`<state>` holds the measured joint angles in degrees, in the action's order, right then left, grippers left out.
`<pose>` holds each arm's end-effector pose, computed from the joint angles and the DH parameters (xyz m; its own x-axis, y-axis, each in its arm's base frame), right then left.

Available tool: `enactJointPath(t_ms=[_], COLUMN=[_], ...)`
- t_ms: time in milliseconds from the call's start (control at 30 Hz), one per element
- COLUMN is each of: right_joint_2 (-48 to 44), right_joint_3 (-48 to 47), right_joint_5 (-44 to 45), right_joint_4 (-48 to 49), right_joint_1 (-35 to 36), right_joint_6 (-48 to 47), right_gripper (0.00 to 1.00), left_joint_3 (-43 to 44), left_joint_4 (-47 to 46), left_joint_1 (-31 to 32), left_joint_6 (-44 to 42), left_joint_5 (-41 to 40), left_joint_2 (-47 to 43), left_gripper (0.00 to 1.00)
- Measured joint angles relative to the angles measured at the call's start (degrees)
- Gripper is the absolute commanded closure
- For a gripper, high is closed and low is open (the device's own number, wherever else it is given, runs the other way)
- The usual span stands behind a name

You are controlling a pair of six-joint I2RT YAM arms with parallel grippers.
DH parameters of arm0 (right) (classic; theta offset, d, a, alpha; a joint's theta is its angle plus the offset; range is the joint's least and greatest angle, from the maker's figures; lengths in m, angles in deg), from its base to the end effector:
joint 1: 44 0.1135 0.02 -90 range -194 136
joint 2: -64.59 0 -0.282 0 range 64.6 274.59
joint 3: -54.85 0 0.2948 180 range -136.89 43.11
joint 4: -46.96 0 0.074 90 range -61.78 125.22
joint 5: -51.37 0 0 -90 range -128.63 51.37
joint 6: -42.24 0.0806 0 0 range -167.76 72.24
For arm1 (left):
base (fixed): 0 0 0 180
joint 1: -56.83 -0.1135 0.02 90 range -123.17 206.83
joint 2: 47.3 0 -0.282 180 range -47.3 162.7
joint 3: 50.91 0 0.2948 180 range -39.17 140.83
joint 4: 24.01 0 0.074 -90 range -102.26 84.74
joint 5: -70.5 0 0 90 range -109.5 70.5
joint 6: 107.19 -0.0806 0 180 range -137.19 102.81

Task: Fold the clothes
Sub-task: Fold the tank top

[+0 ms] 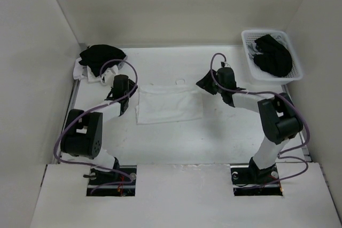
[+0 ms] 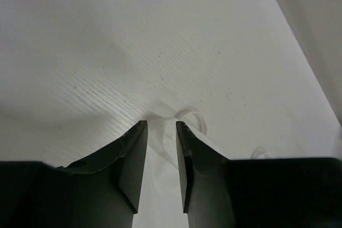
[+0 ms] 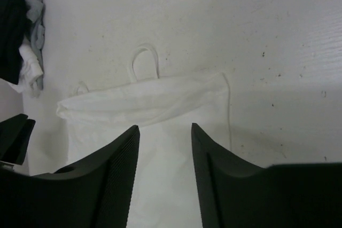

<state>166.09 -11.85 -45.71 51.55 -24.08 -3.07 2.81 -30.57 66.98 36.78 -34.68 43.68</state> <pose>0.4210 0.1631 0.1441 -0.6445 0.5088 -0.5708 0.0211 0.7581 0.6518 0.3876 -0.0479 0.1395 -0.2539 -0.7474 -0.6139 -0.4367 0.6549 -0.6167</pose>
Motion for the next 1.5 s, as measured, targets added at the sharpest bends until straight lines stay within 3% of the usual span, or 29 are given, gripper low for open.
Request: enactJointPath(t_ms=[100,167,233,300,367,500,600,700,967,1200,1500], right_joint_2=[-3.5,-8.3,-14.0,-19.3,-23.9,-29.9,-32.5,-33.7,-33.1,-29.6,-24.3], right_joint_3=[4.9,10.6,16.1,20.6,24.0,29.1,31.8,33.5,34.1,34.1,32.5], right_joint_5=[1.0,2.3,3.3,4.2,5.2,6.9,7.7,8.1,8.2,8.1,6.8], right_joint_4=[2.8,3.9,3.9,3.8,3.3,1.2,-0.9,-2.0,-3.0,-2.5,1.4], right_joint_1=[0.8,1.6,2.7,3.9,5.3,8.0,9.0,9.0,9.0,9.0,9.9], right_joint_6=[0.1,0.3,0.5,0.9,1.2,1.2,1.2,1.2,1.2,1.3,2.7], right_gripper=[0.48,0.61,0.83,0.91,0.87,0.63,0.56,0.55,0.52,0.52,0.51], left_joint_3=[-4.5,-9.1,-13.8,-17.8,-21.4,-26.1,-27.5,-27.6,-27.5,-27.5,-27.5], left_joint_4=[-2.0,-2.2,-2.0,-0.3,2.9,11.5,16.4,18.0,16.4,15.8,16.0], left_joint_1=[0.2,1.1,2.7,4.4,5.4,6.5,6.9,7.3,8.3,8.3,8.2], left_joint_6=[-0.2,-0.6,-1.1,-1.5,-1.7,-1.7,-1.9,-2.3,-3.0,-3.0,-3.2], left_joint_5=[-0.1,-0.5,-0.8,-0.7,-0.6,0.3,2.2,4.2,6.3,5.6,5.5], left_joint_2=[-6.2,-12.9,-20.0,-26.6,-32.6,-40.7,-42.8,-41.0,-33.3,-31.7,-32.7], left_gripper=[0.72,0.73,0.73,0.71,0.68,0.61,0.57,0.57,0.69,0.9,0.93])
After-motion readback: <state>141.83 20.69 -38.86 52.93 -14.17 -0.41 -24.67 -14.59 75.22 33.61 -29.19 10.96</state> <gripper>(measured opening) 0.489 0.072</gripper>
